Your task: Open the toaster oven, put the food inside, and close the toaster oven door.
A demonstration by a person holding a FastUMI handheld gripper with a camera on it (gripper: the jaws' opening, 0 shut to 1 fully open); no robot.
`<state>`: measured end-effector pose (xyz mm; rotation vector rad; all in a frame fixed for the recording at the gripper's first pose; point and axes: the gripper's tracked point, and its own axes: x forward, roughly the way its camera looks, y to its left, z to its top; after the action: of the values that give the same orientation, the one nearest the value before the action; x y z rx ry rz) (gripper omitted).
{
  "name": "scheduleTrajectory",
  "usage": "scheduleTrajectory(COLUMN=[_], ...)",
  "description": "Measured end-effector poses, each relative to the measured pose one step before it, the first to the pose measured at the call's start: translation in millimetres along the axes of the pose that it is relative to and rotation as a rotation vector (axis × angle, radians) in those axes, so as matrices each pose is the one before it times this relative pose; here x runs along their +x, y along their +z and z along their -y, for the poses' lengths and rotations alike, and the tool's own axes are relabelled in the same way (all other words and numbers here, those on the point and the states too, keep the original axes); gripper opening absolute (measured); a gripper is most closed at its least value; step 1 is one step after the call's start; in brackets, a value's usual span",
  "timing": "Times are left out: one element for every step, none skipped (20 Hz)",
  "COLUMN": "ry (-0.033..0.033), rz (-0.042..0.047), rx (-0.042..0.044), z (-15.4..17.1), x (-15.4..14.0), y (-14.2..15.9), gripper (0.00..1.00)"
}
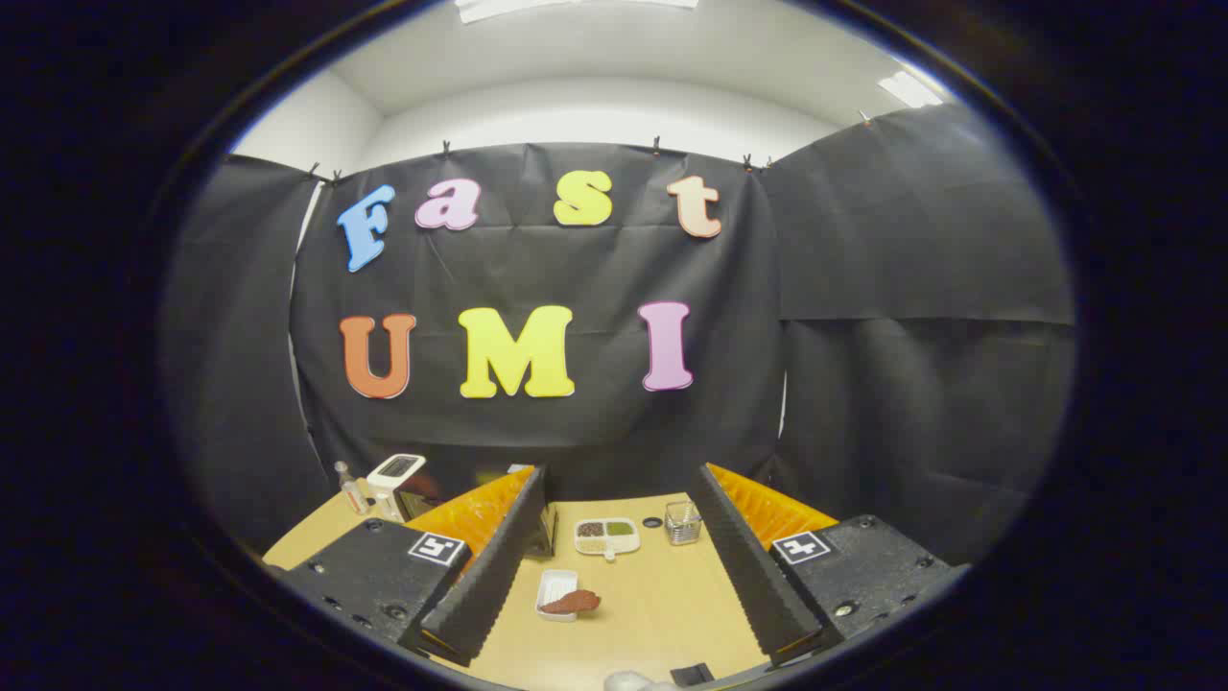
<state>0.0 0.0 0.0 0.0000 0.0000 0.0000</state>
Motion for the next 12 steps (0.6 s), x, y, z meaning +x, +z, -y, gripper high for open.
scheduleTrajectory(ry=[-0.00298,-0.00204,-0.00060,-0.00118,0.00171,0.00164,-0.00175,0.00424,0.00301,0.00255,0.00280,0.00041], rz=[0.00566,0.01613,0.00587,-0.00084,0.00126,0.00042,-0.00460,0.00343,-0.00192,0.00131,-0.00341,-0.00247], rx=[0.00277,0.00781,0.00573,0.00500,0.00565,-0.00055,-0.00448,-0.00181,-0.00236,-0.00188,-0.00293,-0.00296], z=[-0.11,-0.42,-1.43,-1.30,-2.12,-1.82,-0.54,-2.57,-2.28,-1.75,-2.56,-1.17], x=[-0.60,-0.83,0.15,1.14,0.42,0.65,0.15,0.67,0.03,0.14,0.15,-0.01], y=[1.96,4.79,2.10,-1.77,1.46,-0.02,-0.78,1.30,0.53,-0.33,0.61,-1.51], gripper=[1.00,1.00,1.00,1.00,1.00,1.00,1.00,1.00,1.00,1.00,1.00,1.00])
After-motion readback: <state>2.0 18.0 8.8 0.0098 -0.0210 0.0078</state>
